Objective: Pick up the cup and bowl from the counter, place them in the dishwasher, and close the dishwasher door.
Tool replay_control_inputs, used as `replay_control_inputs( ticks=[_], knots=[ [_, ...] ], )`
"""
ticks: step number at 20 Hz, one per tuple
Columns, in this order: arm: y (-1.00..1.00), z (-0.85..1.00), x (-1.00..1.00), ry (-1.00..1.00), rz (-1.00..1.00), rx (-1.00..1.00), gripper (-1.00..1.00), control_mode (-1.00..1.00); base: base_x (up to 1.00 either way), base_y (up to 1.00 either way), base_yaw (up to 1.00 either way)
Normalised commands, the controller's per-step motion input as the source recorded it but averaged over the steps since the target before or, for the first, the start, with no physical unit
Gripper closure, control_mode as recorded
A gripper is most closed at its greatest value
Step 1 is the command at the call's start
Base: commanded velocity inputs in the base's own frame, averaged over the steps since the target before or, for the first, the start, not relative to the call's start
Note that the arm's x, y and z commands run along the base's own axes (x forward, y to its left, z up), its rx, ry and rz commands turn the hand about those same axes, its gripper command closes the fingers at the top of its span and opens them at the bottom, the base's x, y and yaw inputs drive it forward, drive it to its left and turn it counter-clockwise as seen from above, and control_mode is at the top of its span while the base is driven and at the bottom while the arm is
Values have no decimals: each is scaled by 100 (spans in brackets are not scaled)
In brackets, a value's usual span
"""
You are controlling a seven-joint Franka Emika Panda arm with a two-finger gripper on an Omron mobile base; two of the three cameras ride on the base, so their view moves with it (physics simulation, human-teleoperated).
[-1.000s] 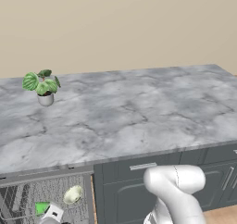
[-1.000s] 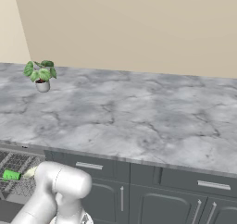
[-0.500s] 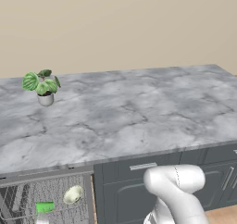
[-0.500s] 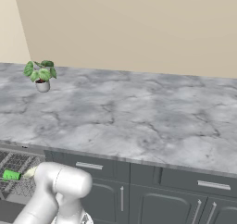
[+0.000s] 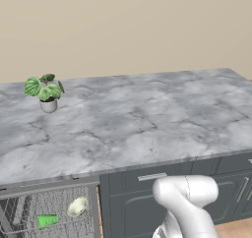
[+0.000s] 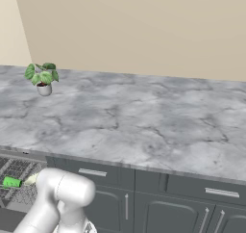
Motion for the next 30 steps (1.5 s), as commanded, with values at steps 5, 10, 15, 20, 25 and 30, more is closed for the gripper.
replay_control_inputs(
  ticks=[5, 10, 15, 20, 25, 30],
  knots=[
    [22, -12, -43, -21, 0, -12, -100, -100, 0, 0, 0],
    [3, -63, -23, -10, 0, -1, -100, -100, 0, 0, 0],
    [0, -86, 0, -3, 0, 0, -100, -100, 0, 0, 0],
    [0, -91, 0, 0, 0, 0, -100, -100, 0, 0, 0],
    [0, -89, 8, 0, 0, 0, -100, -100, 0, 0, 0],
    [3, -92, 7, 0, 0, -1, -100, -100, 0, 0, 0]
  ],
)
